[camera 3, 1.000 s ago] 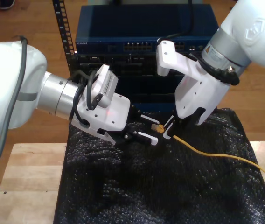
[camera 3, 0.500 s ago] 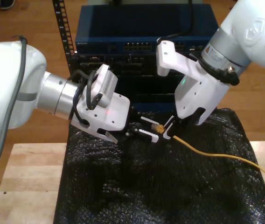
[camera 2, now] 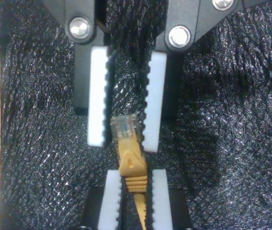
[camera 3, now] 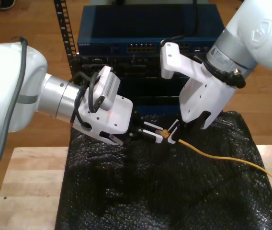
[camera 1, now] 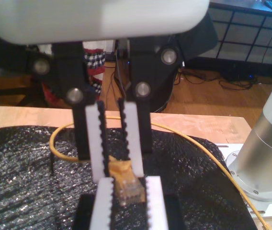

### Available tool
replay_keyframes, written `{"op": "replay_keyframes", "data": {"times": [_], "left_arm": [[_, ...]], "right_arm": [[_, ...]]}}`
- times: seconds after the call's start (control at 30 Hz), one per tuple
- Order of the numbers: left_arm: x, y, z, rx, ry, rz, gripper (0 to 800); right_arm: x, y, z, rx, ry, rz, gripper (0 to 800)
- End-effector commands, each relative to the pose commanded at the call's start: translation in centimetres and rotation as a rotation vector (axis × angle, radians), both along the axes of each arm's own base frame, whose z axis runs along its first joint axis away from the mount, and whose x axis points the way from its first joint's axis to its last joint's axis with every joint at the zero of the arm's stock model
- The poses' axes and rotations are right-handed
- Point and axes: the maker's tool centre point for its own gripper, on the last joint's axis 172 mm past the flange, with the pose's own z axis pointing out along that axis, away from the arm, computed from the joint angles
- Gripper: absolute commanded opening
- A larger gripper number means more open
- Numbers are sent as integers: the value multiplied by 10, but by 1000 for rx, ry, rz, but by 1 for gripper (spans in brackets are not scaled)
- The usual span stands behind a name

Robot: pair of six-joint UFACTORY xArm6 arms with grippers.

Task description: Grab the cable and plug it in

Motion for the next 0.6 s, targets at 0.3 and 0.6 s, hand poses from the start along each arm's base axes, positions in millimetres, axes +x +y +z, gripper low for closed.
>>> {"op": "replay_keyframes", "data": {"times": [0.3,0.6], "left_arm": [[0,1,0,1,4,3,3],[3,-1,-8,-4,33,-7,2]], "right_arm": [[0,2,1,7,1,-1,121],[-3,3,17,28,-37,4,727]]}}
